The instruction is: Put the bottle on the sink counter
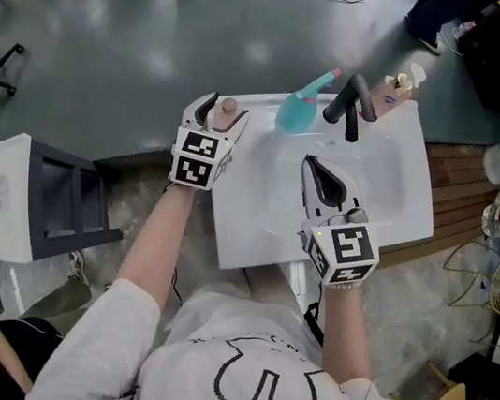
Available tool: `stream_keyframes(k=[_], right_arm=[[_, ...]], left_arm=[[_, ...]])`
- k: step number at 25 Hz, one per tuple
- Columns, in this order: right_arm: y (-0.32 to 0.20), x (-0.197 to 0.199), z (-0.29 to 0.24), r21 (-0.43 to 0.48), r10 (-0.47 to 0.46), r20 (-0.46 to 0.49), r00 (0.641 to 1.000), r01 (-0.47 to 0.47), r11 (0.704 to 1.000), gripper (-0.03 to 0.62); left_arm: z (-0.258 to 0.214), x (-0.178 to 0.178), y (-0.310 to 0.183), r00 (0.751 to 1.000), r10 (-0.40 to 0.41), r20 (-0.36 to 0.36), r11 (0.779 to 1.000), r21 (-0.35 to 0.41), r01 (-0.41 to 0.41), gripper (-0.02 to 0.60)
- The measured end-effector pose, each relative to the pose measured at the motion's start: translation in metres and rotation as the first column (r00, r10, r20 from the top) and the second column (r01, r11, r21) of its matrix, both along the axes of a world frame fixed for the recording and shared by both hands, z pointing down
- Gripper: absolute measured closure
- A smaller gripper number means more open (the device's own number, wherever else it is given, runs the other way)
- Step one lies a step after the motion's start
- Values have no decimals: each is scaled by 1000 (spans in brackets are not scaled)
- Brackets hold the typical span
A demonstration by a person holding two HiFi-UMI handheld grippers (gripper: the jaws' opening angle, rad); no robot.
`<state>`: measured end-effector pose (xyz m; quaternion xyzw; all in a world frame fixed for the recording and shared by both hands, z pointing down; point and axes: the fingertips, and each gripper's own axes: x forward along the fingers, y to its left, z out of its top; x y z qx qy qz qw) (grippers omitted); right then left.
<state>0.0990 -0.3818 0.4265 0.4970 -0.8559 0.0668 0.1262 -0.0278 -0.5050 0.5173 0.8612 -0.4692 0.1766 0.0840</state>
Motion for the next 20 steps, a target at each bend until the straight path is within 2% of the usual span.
stream_keyframes(k=[5,13,16,20], right_arm=[[16,-6,-13,33,17,12,1000,-18,999,566],[43,-16,-41,100,31,-2,1000,-31,994,566],[52,-17,-53,126,38,4,999,-38,991,566],[62,-15,-65,150,51,34,998,-55,987,566]], left_arm=[[-17,-11,21,1000,-11,-6,999,33,11,299],[-55,-39,54,999,-37,-21,991,127,40,299],[-73,-50,66,997,-65,-32,985,156,69,299],[-97,-54,89,997,-63,-37,975,211,69,299]])
